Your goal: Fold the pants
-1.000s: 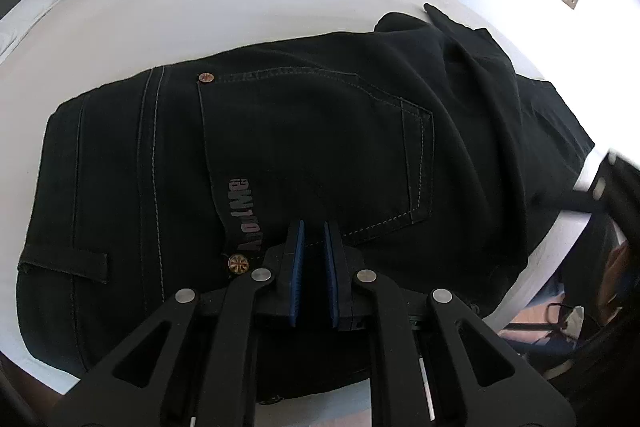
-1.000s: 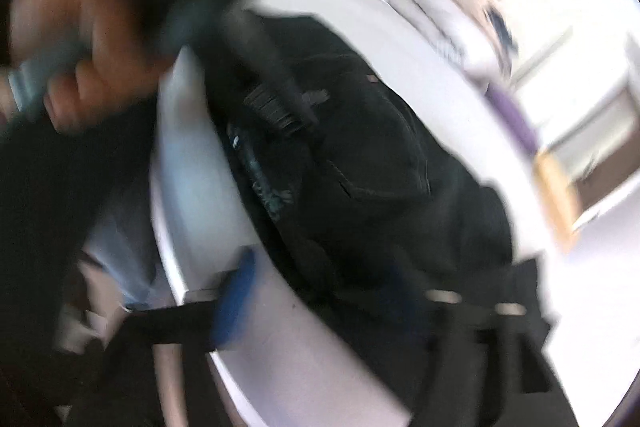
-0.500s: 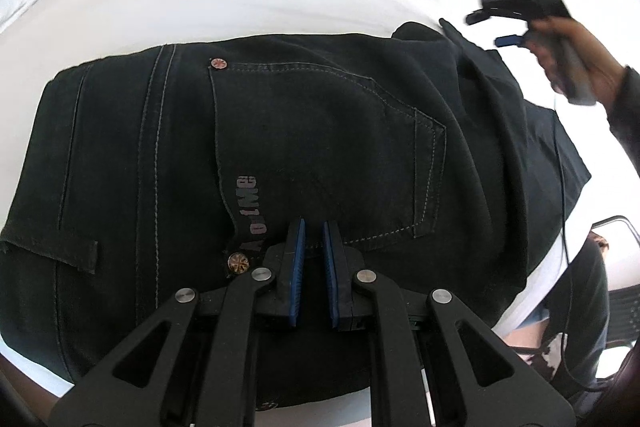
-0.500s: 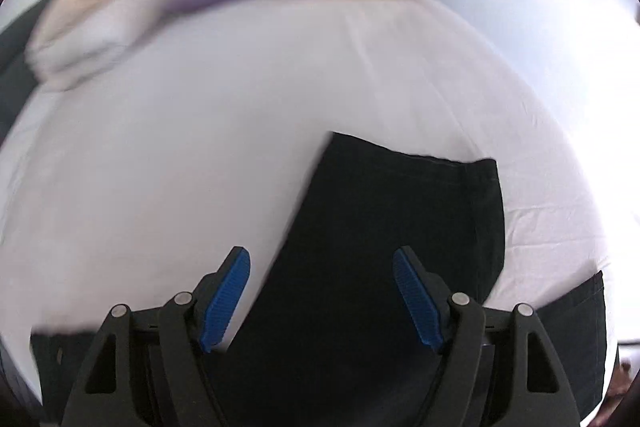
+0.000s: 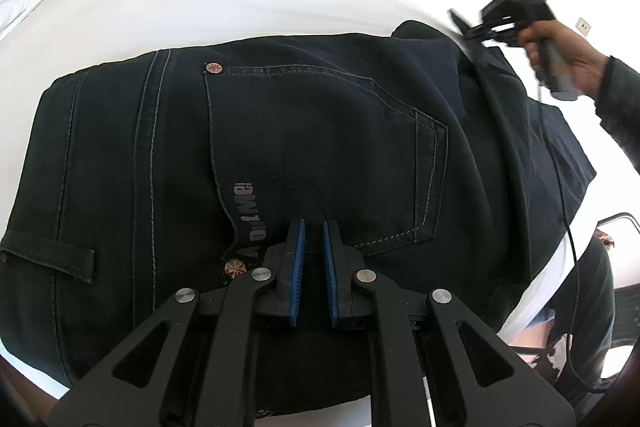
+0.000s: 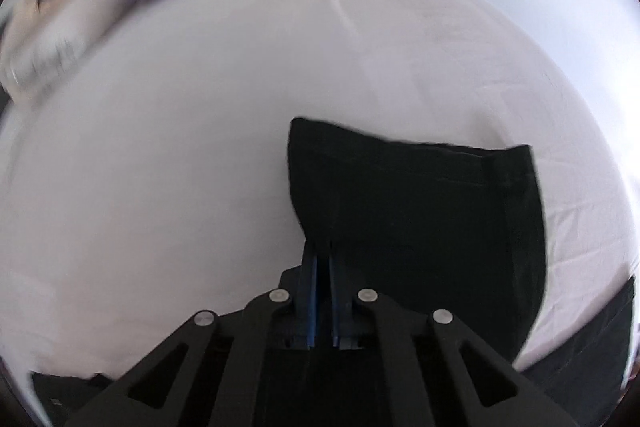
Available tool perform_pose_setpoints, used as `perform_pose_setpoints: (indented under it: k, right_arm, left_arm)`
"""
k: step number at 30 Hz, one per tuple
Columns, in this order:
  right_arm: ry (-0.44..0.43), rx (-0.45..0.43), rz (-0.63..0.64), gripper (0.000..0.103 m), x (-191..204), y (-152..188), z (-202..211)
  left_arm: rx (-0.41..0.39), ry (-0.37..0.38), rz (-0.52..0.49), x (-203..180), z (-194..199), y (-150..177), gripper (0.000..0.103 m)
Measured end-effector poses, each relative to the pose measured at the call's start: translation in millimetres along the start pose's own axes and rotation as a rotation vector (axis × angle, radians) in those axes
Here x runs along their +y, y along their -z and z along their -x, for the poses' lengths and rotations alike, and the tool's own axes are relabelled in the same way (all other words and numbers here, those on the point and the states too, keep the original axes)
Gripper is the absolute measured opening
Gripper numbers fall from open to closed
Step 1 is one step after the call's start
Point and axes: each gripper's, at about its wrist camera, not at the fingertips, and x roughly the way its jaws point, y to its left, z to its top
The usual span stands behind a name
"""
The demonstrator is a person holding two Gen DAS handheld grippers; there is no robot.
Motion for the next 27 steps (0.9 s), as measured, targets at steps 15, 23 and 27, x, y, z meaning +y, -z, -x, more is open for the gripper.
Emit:
perform_pose_setpoints:
  k: [15, 23, 27]
  right_arm:
    - [-0.239, -0.213, -0.687, 0.015, -291.1, 227.0, 132.8]
    - [-0.396, -0.305, -0.795, 0.078, -303.7, 237.8, 133.6]
    - [-0.385, -0.292, -0.788, 0.072, -288.2, 217.8, 114.6]
  left_arm:
    - [0.017, -0.027, 0.016, -9.2, -0.9, -3.8, 0.009]
    - [0.036, -0.070, 0.023, -12.9, -4.5, -8.8, 0.009]
    - [0.040, -0.092, 0.017, -17.0, -4.8, -8.8, 0.009]
